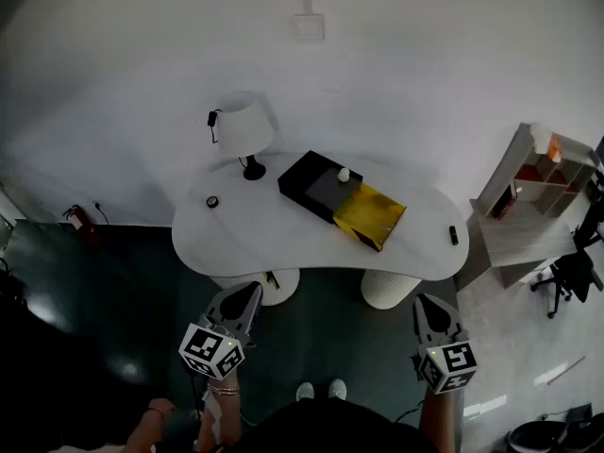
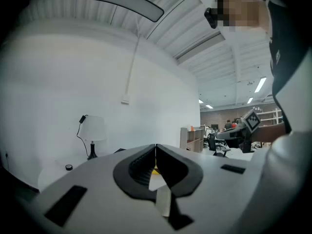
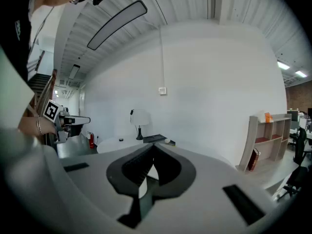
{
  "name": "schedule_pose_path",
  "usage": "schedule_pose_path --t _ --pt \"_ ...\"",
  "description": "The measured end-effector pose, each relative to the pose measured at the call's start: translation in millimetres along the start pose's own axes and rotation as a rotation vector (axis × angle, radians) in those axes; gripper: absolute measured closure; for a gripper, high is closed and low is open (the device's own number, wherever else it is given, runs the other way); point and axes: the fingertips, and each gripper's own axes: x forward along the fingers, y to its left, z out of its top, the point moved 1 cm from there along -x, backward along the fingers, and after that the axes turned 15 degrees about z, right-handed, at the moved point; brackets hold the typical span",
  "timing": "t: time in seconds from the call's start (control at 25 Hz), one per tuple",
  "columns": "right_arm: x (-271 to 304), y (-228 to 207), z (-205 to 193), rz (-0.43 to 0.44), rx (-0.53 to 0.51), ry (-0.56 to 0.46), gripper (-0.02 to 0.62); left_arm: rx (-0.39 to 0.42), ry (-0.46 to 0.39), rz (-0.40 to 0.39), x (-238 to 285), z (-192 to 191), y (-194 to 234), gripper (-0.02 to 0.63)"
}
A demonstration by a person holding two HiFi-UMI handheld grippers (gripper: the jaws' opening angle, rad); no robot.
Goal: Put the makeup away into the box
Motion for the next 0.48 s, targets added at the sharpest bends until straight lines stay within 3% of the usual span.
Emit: schedule_pose_path --t 0.48 --pt "-8 -14 -4 0.019 0.033 -0.014 0.577 -0.019 0.009 -0.022 9 3 -19 0.588"
